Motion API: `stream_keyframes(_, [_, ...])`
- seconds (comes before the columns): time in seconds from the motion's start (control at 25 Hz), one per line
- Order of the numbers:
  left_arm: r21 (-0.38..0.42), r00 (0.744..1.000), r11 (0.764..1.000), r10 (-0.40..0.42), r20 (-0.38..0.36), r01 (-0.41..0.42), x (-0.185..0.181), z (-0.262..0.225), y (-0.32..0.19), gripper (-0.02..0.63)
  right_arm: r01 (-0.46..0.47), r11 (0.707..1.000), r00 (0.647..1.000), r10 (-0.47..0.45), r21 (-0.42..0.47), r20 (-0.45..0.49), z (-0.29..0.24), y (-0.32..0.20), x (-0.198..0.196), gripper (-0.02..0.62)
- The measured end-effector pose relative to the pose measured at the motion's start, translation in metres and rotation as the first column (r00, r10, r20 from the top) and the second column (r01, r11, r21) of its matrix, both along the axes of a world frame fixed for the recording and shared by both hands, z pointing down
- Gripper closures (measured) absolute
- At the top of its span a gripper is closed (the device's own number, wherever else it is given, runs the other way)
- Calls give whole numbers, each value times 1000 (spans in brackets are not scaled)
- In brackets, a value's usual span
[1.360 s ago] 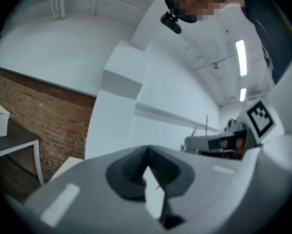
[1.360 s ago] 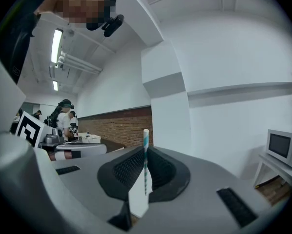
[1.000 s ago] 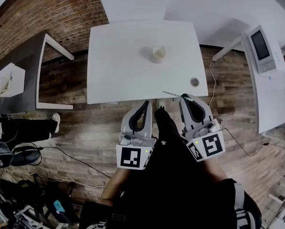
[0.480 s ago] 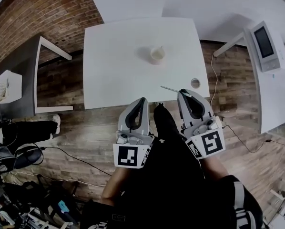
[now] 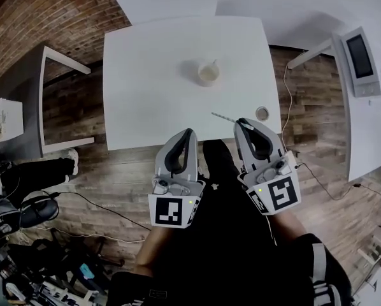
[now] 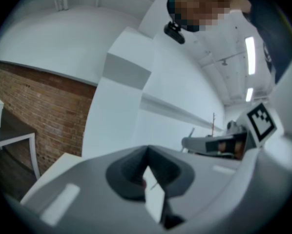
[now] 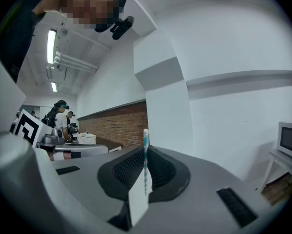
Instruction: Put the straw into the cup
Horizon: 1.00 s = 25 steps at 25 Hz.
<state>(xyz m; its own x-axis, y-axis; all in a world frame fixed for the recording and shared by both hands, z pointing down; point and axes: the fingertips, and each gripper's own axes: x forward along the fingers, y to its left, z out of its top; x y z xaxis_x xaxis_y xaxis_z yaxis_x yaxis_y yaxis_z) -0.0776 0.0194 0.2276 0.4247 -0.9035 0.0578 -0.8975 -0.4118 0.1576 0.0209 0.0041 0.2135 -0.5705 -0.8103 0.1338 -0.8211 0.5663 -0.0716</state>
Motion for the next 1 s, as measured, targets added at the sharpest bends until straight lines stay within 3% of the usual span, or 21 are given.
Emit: stream_keyframes(1.0, [-124, 1000, 992, -8, 0, 8, 20, 73, -82, 601, 21, 996, 999, -23, -84, -25, 72, -83, 5, 574])
